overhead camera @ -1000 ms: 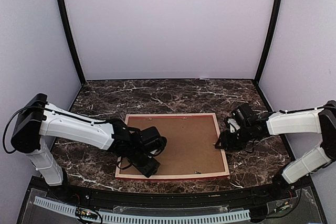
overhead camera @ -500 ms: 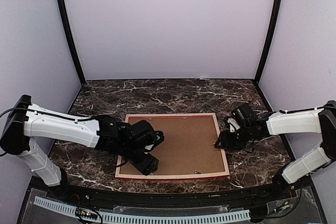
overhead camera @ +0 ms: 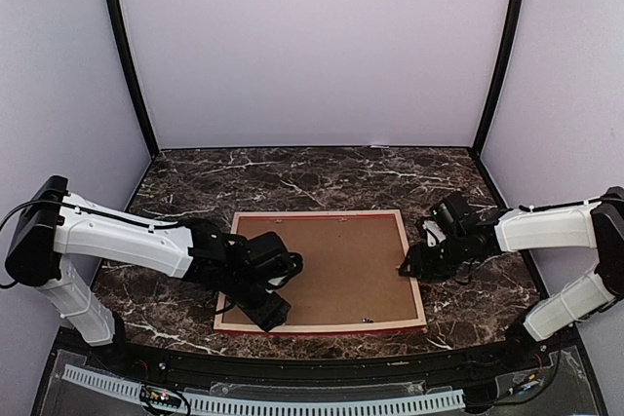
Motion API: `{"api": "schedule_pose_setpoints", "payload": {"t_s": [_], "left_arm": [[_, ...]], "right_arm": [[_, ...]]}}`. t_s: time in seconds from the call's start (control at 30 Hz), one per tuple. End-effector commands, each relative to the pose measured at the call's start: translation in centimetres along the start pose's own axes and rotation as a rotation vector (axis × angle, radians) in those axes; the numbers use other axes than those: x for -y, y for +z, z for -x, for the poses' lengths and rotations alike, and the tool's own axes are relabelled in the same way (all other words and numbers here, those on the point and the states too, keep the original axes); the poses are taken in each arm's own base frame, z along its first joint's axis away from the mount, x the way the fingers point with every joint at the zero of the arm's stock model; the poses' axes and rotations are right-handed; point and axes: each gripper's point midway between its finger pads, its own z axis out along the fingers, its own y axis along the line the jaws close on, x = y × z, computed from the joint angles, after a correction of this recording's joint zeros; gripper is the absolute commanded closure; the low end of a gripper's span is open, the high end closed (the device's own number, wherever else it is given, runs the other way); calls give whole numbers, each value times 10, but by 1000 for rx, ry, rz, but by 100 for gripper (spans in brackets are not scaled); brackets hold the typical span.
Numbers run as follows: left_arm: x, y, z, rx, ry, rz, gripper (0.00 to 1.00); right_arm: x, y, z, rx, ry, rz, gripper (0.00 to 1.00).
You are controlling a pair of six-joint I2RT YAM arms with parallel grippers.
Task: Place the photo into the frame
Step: Pick up the fastener from the backboard.
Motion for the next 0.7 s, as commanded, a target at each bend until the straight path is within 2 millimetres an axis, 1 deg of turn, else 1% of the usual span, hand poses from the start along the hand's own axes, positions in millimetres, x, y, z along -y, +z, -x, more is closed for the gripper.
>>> {"api": "schedule_pose_setpoints", "payload": {"t_s": [0.0, 0.43, 0.67], "left_arm": [[-4, 4, -13, -48, 21, 11, 31], [-5, 14, -22, -91, 37, 14, 31], [-2, 19, -18, -85, 31, 10, 31]], "right_arm": [[0, -1, -2, 10, -5, 1, 44], [1, 1, -3, 6, -2, 2, 44], [0, 0, -3, 7, -4, 3, 44]]}}
